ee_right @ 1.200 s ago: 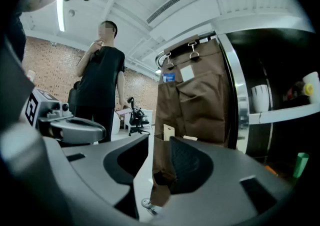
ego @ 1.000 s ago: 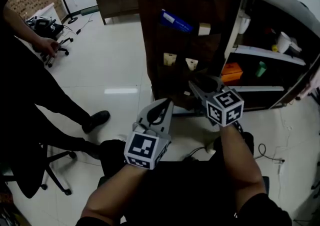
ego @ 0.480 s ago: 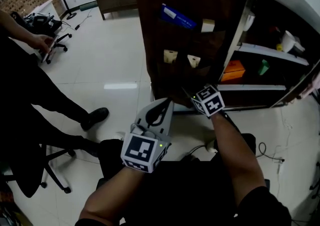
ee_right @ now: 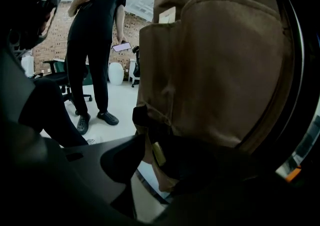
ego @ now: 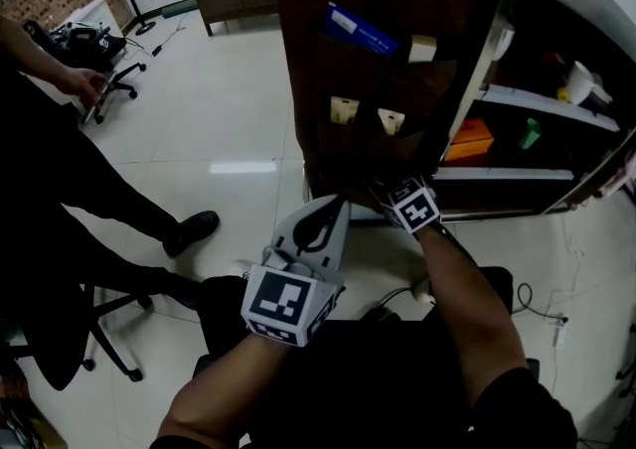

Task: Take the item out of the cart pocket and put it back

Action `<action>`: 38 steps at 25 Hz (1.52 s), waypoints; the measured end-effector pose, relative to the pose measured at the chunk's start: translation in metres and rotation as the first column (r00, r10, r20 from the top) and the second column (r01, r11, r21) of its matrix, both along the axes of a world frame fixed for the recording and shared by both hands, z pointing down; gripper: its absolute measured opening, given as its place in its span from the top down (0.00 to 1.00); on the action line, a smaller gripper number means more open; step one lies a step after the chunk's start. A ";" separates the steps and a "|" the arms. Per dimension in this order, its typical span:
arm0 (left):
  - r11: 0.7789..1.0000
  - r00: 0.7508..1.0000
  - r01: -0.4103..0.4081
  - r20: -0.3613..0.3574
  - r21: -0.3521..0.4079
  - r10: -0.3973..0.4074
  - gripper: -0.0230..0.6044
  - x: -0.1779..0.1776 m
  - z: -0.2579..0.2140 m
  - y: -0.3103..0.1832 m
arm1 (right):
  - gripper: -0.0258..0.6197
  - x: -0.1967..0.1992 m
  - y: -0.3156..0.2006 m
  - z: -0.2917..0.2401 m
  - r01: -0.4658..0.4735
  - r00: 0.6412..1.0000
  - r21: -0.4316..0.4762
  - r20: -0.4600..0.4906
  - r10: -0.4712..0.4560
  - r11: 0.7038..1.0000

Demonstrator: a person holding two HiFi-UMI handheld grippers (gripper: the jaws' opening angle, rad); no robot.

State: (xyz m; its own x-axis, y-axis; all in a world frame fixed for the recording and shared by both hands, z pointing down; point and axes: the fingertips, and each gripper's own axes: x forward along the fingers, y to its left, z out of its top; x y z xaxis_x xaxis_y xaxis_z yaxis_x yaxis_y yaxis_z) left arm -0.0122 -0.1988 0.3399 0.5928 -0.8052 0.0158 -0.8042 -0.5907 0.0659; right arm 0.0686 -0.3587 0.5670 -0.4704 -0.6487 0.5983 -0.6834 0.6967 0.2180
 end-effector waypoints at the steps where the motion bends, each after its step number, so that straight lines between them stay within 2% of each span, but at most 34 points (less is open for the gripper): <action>1: 1.000 1.000 0.000 -0.002 -0.001 0.000 0.96 0.000 0.000 0.000 | 0.65 0.000 0.000 0.002 -0.002 1.000 -0.002 -0.001 0.002 1.000; 10: 1.000 1.000 0.000 -0.002 -0.001 0.000 0.96 0.000 0.000 0.000 | 0.66 0.000 -0.002 0.023 0.000 0.999 -0.033 -0.052 -0.002 0.999; 15: 1.000 1.000 -0.001 -0.004 -0.003 0.001 0.96 0.000 0.000 0.001 | 0.78 0.000 -0.002 0.026 -0.010 0.996 -0.031 -0.087 0.007 0.999; 24: 1.000 1.000 -0.002 -0.002 0.001 0.002 0.96 0.001 0.000 0.000 | 0.83 0.002 0.001 0.023 0.020 0.992 -0.025 -0.121 -0.023 0.999; 38: 1.000 1.000 -0.001 0.009 0.015 0.001 0.96 0.002 0.000 0.001 | 0.84 0.009 0.005 -0.031 -0.028 0.999 0.023 -0.036 0.029 0.999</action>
State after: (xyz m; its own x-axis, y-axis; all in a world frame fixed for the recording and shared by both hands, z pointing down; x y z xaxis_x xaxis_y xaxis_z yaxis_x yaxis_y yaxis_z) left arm -0.0103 -0.1981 0.3394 0.5935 -0.8048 0.0089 -0.8041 -0.5924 0.0498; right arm 0.0776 -0.3533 0.5355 -0.4295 -0.6753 0.5996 -0.6943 0.6715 0.2589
